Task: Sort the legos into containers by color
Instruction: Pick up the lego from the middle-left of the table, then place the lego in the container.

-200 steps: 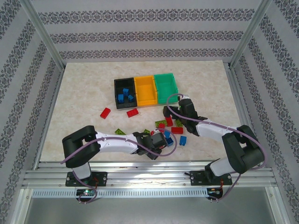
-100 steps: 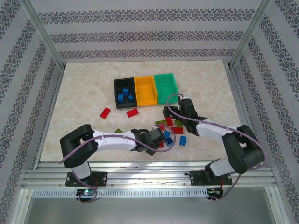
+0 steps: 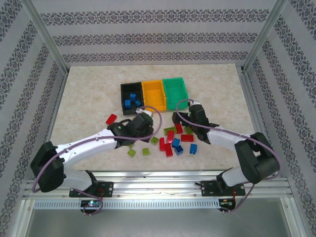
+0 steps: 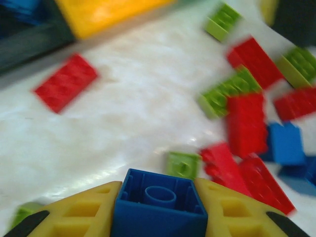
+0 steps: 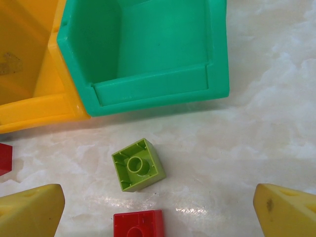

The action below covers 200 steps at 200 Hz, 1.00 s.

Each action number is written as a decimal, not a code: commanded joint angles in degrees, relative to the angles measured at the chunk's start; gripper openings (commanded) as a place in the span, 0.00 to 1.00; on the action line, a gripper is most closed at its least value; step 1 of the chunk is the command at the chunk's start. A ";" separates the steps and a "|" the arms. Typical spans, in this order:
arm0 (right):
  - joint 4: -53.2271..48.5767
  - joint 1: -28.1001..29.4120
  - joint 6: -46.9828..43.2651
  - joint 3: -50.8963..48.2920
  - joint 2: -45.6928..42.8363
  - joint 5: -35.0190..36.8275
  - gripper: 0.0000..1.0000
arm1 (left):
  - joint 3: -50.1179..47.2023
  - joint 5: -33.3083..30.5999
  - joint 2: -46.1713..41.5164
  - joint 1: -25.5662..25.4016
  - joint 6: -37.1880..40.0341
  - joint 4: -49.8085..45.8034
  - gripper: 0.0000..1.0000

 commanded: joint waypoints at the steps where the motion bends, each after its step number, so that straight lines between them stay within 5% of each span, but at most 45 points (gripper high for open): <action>1: 1.12 0.39 0.50 0.29 0.24 -0.06 0.98 | 2.46 2.46 -1.29 8.71 -0.05 -3.97 0.34; 36: 0.94 0.31 0.33 0.22 -0.18 0.11 0.98 | 8.35 9.17 2.51 21.28 1.37 -2.07 0.34; 62: 0.24 0.30 0.22 0.66 0.07 0.03 0.98 | 14.47 11.01 9.57 25.89 2.83 0.15 0.34; 151: -0.08 0.21 -0.42 0.65 -0.17 0.70 0.98 | 51.94 9.17 41.72 28.92 7.45 -14.79 0.40; 200: -0.04 0.13 -0.33 0.22 -1.23 0.73 0.98 | 54.96 10.11 43.92 28.94 7.05 -16.63 0.57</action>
